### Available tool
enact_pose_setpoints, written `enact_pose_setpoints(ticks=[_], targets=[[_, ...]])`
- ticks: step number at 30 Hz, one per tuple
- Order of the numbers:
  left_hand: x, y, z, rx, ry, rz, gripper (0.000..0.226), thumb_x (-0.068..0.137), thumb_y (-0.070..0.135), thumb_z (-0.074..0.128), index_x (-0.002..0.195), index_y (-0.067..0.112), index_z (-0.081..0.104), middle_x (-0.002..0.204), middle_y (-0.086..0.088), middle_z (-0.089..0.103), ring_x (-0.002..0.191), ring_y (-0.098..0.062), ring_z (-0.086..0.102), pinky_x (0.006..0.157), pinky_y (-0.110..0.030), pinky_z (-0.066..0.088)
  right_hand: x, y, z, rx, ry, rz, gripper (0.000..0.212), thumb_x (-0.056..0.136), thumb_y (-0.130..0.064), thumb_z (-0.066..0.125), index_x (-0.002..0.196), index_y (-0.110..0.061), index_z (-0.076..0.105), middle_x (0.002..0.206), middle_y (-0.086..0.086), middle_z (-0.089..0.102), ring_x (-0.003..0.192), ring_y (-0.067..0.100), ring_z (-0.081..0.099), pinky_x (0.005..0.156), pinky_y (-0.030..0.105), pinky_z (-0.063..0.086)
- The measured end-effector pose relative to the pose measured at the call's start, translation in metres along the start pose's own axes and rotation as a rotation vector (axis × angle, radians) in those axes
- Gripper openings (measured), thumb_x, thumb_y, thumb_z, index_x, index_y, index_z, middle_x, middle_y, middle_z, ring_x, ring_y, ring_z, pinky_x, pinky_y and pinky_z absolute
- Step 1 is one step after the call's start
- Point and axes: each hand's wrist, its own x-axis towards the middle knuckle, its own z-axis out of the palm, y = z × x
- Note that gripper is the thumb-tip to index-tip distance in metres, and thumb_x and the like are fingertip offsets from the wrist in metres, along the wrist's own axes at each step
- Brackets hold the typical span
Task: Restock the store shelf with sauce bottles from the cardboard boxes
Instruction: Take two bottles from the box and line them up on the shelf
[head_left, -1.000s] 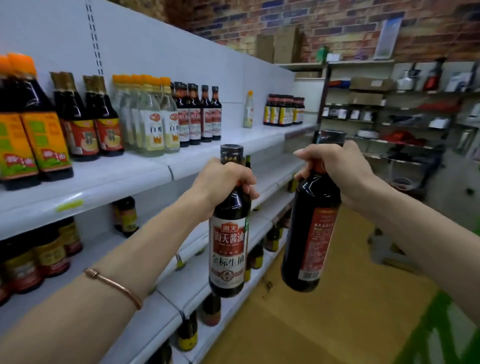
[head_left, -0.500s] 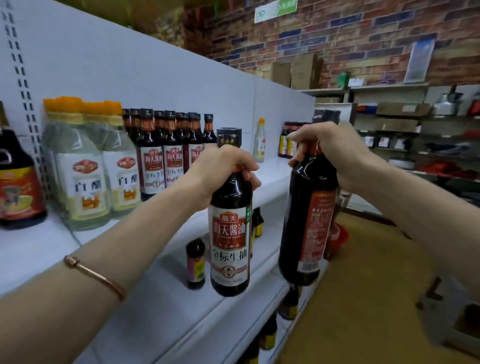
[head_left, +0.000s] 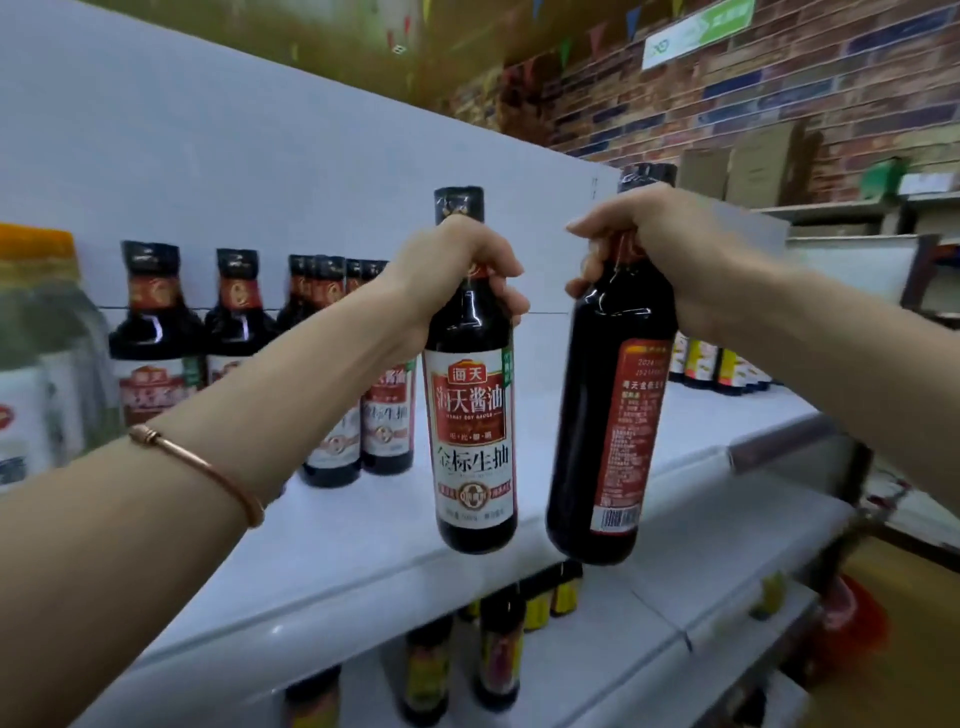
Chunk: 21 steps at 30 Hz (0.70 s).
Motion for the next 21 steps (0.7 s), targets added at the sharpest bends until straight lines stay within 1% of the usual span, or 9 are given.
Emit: enact_pose_setpoints(ticks=[4,6,9,13,14,16,18,19,21], targets=[[0.041,-0.015,0.011,0.071,0.088,-0.013,0.019,0.076,0.003,0.056,0.059,0.008,0.048,0.076,-0.019,0.060,0.054,-0.023,0.061,0.051,-0.023,0.054,0.053,0.025,-0.008,0.074,-0.086,-0.042,0.020,0.080,-0.009,0.063,0.061,-0.008,0.055,0.050,0.006,0.058,0.055,0.025,0.062,0.066,0.030,0.055],[0.059,-0.024,0.012,0.128,0.139,-0.038,0.021,0.075,0.005,0.057,0.057,0.009,0.049,0.076,-0.018,0.063,0.056,-0.023,0.062,0.051,-0.022,0.054,0.076,0.042,-0.010,0.096,-0.126,-0.039,0.020,0.080,-0.009,0.063,0.061,-0.008,0.055,0.050,0.006,0.057,0.057,0.026,0.062,0.064,0.030,0.056],[0.083,-0.042,0.008,0.159,0.193,-0.061,0.018,0.075,0.005,0.058,0.060,0.008,0.050,0.082,-0.020,0.062,0.058,-0.023,0.063,0.052,-0.023,0.055,0.105,0.070,-0.012,0.124,-0.195,-0.009,0.023,0.081,-0.010,0.064,0.060,-0.010,0.053,0.052,0.006,0.057,0.060,0.026,0.062,0.057,0.026,0.055],[0.107,-0.057,-0.003,0.163,0.269,-0.064,0.017,0.077,0.005,0.058,0.061,0.007,0.052,0.082,-0.021,0.063,0.054,-0.020,0.063,0.052,-0.023,0.055,0.140,0.097,-0.001,0.130,-0.251,0.018,0.022,0.081,-0.010,0.064,0.061,-0.010,0.053,0.051,0.006,0.057,0.063,0.026,0.062,0.055,0.024,0.055],[0.110,-0.062,-0.004,0.184,0.281,-0.073,0.018,0.078,0.005,0.058,0.060,0.007,0.052,0.080,-0.019,0.065,0.053,-0.020,0.063,0.052,-0.023,0.054,0.147,0.104,0.003,0.123,-0.269,0.020,0.022,0.081,-0.010,0.064,0.062,-0.010,0.053,0.051,0.005,0.057,0.063,0.026,0.062,0.056,0.025,0.055],[0.116,-0.071,-0.007,0.210,0.293,-0.078,0.019,0.078,0.006,0.059,0.060,0.008,0.053,0.074,-0.016,0.067,0.051,-0.020,0.061,0.053,-0.021,0.054,0.159,0.119,0.007,0.133,-0.279,0.005,0.021,0.080,-0.011,0.065,0.062,-0.010,0.055,0.050,0.005,0.058,0.062,0.027,0.062,0.065,0.029,0.055],[0.122,-0.080,-0.008,0.182,0.322,-0.082,0.016,0.078,0.006,0.059,0.063,0.007,0.052,0.073,-0.016,0.066,0.051,-0.020,0.061,0.054,-0.022,0.053,0.171,0.131,0.010,0.144,-0.284,0.003,0.020,0.079,-0.011,0.065,0.062,-0.010,0.056,0.049,0.004,0.058,0.061,0.027,0.062,0.073,0.034,0.054],[0.124,-0.083,-0.006,0.186,0.329,-0.092,0.016,0.078,0.006,0.058,0.063,0.007,0.051,0.073,-0.016,0.066,0.053,-0.020,0.061,0.056,-0.023,0.053,0.176,0.137,0.010,0.150,-0.294,0.011,0.020,0.079,-0.011,0.066,0.061,-0.010,0.056,0.050,0.004,0.059,0.061,0.027,0.063,0.075,0.035,0.054],[0.133,-0.086,-0.004,0.231,0.348,-0.109,0.019,0.078,0.009,0.058,0.060,0.009,0.052,0.074,-0.015,0.068,0.059,-0.021,0.062,0.063,-0.026,0.054,0.189,0.147,0.009,0.170,-0.349,0.011,0.021,0.080,-0.012,0.066,0.061,-0.011,0.056,0.050,0.004,0.058,0.061,0.026,0.062,0.075,0.035,0.055]])
